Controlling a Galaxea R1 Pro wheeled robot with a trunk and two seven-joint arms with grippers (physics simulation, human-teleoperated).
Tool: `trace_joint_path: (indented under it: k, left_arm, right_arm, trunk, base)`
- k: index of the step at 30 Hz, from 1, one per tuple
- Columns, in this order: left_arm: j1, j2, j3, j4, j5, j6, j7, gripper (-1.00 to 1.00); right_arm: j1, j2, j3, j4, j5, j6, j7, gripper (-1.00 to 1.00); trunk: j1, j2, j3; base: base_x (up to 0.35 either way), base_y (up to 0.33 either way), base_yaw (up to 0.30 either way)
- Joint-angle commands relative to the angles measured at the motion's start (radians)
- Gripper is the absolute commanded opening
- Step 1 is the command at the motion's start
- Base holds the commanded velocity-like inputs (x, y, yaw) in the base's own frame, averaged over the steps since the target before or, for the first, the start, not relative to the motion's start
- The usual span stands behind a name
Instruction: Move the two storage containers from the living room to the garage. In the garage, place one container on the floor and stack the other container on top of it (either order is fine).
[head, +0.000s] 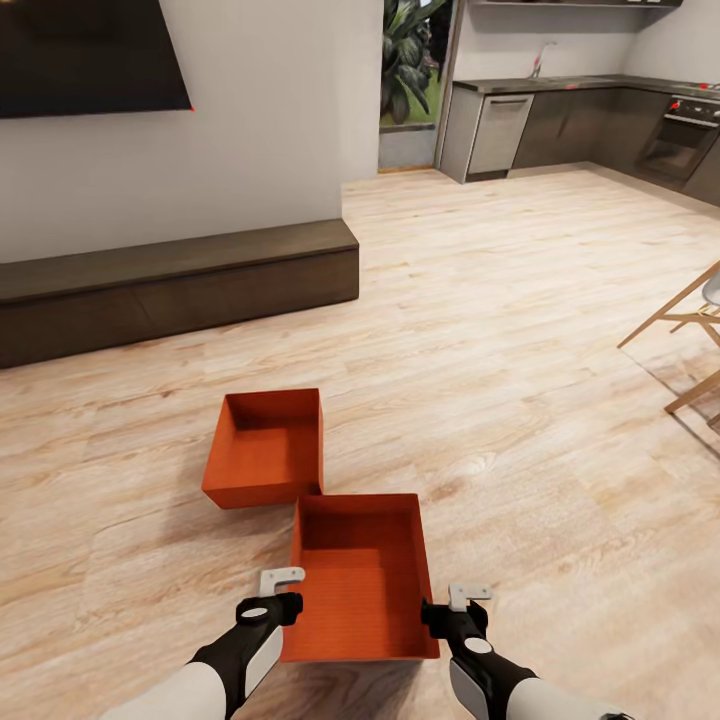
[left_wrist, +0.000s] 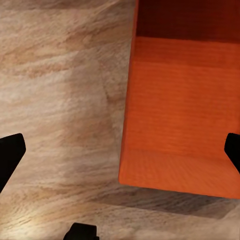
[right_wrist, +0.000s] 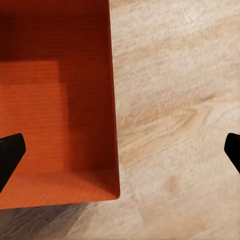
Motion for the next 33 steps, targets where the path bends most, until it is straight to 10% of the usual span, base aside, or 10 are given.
trace_joint_path:
  k: [1,20,33]
  left_arm:
    - [0.000,0.001,-0.009,-0.001,0.010,0.004,0.006,1.00]
    - [0.000,0.005,-0.005,-0.002,0.011,0.004,0.006,1.00]
    - [0.000,0.005,-0.004,-0.002,0.012,0.005,0.007,1.00]
  right_arm:
    - [-0.001,0.001,0.009,0.001,-0.008,-0.003,-0.003,1.00]
    - [0.000,0.003,0.008,0.001,-0.012,-0.030,-0.003,1.00]
    - [0.000,-0.001,0.010,0.001,-0.008,-0.029,0.001,1.00]
  trunk:
    - [0.004,-0.008,-0.004]
    - [0.077,-0.141,-0.063]
    - [0.077,-0.141,-0.072]
  base:
    - [0.000,0.000,0.000]
    - [0.000,0.000,0.000]
    - [0.000,0.000,0.055]
